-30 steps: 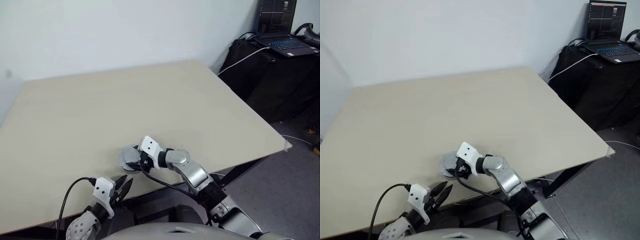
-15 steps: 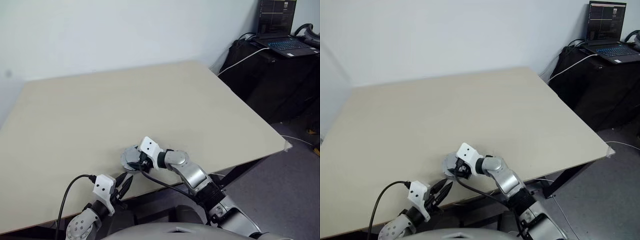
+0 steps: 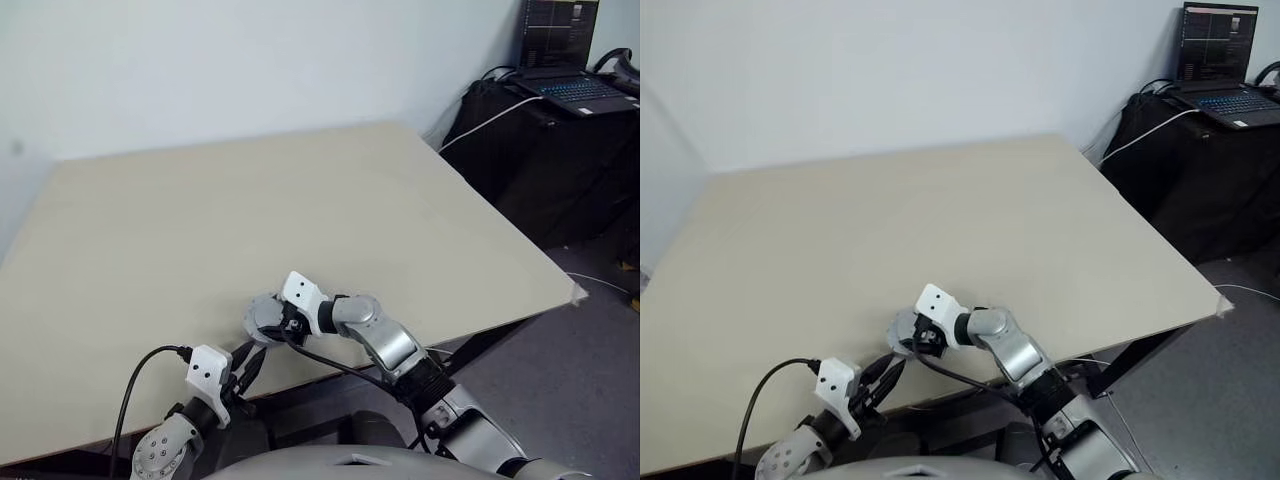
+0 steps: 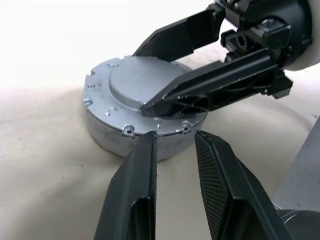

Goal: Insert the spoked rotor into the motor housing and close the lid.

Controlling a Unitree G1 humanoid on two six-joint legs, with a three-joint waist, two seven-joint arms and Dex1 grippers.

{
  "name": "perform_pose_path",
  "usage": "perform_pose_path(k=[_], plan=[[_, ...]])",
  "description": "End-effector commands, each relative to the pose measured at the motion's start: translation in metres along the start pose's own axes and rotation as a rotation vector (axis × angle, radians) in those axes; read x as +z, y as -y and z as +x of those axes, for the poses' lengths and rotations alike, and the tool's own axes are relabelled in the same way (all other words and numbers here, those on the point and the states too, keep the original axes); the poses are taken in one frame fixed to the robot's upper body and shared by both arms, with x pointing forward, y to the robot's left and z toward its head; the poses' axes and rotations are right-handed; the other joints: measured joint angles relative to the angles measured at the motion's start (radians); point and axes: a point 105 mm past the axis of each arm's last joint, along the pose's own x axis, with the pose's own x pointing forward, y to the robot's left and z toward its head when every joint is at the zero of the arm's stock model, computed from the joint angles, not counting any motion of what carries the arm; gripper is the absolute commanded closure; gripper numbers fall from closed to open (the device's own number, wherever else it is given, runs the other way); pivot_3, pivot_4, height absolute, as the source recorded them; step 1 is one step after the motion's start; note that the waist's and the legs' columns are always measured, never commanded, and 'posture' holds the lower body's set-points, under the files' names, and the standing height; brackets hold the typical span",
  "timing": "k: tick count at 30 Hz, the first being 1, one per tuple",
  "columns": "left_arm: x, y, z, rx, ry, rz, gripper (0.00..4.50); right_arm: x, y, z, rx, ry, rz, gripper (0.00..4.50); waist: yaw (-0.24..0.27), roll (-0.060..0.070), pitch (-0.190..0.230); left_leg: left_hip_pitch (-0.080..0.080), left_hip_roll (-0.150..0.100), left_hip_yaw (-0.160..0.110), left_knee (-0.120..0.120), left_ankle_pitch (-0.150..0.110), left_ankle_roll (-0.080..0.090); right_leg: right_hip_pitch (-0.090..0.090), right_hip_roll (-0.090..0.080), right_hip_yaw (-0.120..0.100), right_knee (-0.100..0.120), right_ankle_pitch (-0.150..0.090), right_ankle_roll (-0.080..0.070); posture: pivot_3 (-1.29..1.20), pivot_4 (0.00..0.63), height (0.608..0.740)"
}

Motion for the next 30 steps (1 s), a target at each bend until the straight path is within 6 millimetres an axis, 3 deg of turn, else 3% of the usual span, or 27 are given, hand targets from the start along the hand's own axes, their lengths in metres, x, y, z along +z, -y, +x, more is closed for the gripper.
perform_pose_path(k=[1,6,12,18,22,30], plan=[[0.015,0.005,0.002,-0.017,0.048,0.016,3.27,-0.001,0.003,-0.002,-0.007,-0.016,-0.013,1.30,0.000,0.000,0.000,0.000,0.000,0.000,0.000,0.000,0.000,0.000,0.000,0.000,0.000,0.000,0.000,0.00,0.000,0.740],[0.023,-0.003,0.002,0.037,0.065,0.016,3.27,-0.005,0.000,0.001,-0.011,-0.042,-0.015,1.30,0.000,0.000,0.000,0.000,0.000,0.000,0.000,0.000,0.000,0.000,0.000,0.000,0.000,0.000,0.000,0.00,0.000,0.740],[0.047,-0.033,0.005,0.213,0.151,0.014,3.27,-0.007,0.000,0.003,-0.017,-0.055,-0.016,1.30,0.000,-0.001,-0.001,0.001,0.000,0.000,0.000,0.000,0.000,0.000,0.000,0.000,0.001,0.000,0.000,0.00,0.000,0.740],[0.058,-0.068,0.018,0.345,0.084,-0.043,3.27,-0.007,0.001,0.003,-0.023,-0.057,-0.015,1.30,-0.001,-0.001,-0.002,0.001,0.000,-0.001,0.000,0.001,-0.001,0.005,0.001,0.000,0.001,0.000,0.000,0.00,0.000,0.740],[0.059,-0.076,0.033,0.280,0.006,-0.111,3.27,-0.007,0.001,0.003,-0.026,-0.058,-0.014,1.30,-0.004,-0.002,-0.002,0.003,0.000,-0.002,0.000,0.001,-0.002,0.009,0.002,0.000,0.000,0.000,0.000,0.00,0.000,0.740],[0.053,-0.062,0.049,0.005,-0.176,-0.199,3.27,-0.008,0.000,0.003,-0.031,-0.061,-0.015,1.30,-0.010,-0.002,-0.002,0.006,0.000,-0.003,0.000,0.001,-0.002,0.012,0.002,0.000,0.000,0.000,0.000,0.00,0.000,0.740]])
